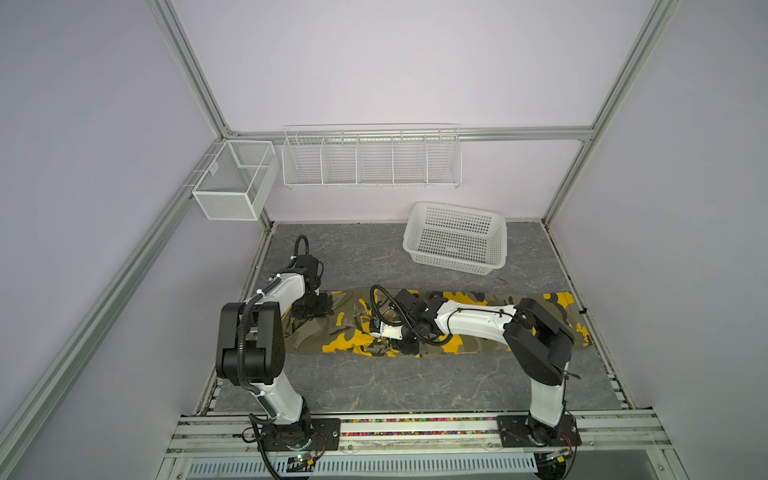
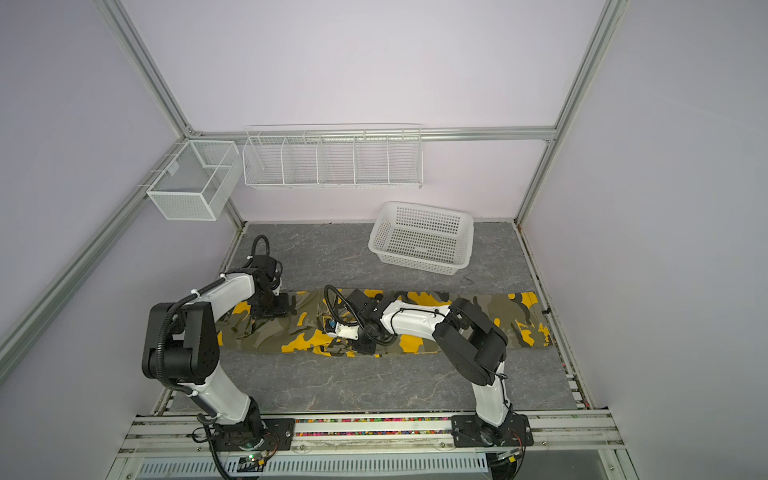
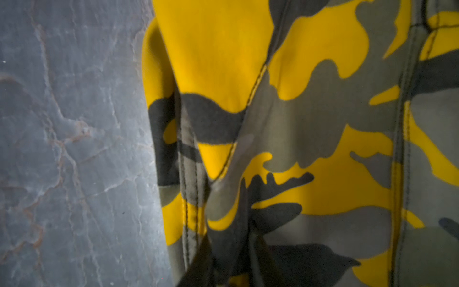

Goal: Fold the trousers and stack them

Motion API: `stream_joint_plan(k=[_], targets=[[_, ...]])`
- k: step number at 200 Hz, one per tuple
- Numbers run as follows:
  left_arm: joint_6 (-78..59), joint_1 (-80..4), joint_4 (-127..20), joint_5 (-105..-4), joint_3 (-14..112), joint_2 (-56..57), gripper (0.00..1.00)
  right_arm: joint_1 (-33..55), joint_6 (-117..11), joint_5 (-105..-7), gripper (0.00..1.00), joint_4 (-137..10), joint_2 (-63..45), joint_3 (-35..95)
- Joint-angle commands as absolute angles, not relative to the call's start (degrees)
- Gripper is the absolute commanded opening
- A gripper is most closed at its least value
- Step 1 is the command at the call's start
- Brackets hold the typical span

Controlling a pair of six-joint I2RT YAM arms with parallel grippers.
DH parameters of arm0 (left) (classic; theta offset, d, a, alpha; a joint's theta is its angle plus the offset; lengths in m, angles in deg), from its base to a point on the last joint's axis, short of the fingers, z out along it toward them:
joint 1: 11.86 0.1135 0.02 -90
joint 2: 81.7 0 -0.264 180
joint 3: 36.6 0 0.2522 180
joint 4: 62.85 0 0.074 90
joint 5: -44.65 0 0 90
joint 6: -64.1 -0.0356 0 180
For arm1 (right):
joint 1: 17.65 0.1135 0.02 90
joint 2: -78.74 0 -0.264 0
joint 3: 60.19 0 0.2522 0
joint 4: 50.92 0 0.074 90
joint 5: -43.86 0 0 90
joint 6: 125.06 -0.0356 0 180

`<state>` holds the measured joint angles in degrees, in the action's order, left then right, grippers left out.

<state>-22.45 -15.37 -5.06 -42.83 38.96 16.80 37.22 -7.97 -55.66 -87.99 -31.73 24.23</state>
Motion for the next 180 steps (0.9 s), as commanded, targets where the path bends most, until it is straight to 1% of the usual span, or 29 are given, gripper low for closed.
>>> stream_joint_plan(k=[1, 25, 42, 86, 99, 112, 137, 158, 167, 180], targets=[[-22.50, -14.28, -6.28, -38.72, 39.34, 18.43, 0.46, 38.09, -8.17, -60.68, 0.12, -88.70, -31.39, 24.53], [-24.27, -13.45, -6.47, -38.09, 40.12, 19.56, 0.46, 38.08, -7.88, -68.13, 0.10, -91.35, -28.22, 24.10], [-25.46, -13.35, -6.51, -38.19, 40.85, 19.84, 0.46, 38.21, -7.90, -71.68, 0.11, -94.30, -28.35, 24.24], [-26.06, -13.35, -3.65, -42.02, 44.23, 19.55, 0.50, 39.12, -7.20, -71.27, 0.16, -96.01, -35.64, 23.91], [-26.14, -13.35, -1.29, -42.71, 45.76, 18.54, 0.51, 38.96, -8.19, -71.45, 0.17, -95.39, -35.90, 23.32], [-26.17, -13.28, 1.34, -41.76, 47.17, 17.13, 0.53, 38.65, -8.75, -71.14, 0.21, -95.31, -34.77, 23.01], [-24.36, -12.46, 4.92, -40.78, 47.72, 13.72, 0.54, 36.88, -10.59, -71.51, 0.36, -96.61, -31.08, 23.41], [-18.57, -10.82, 4.49, -42.91, 45.21, 10.47, 0.57, 34.48, -14.36, -72.54, 0.47, -95.01, -25.66, 22.09], [-16.05, -10.38, 3.76, -44.96, 43.64, 9.47, 0.57, 33.19, -16.84, -72.76, 0.50, -93.72, -23.28, 21.10], [-14.13, -10.28, 2.03, -46.52, 40.78, 8.36, 0.57, 31.14, -20.03, -72.58, 0.51, -91.80, -20.50, 19.52]])
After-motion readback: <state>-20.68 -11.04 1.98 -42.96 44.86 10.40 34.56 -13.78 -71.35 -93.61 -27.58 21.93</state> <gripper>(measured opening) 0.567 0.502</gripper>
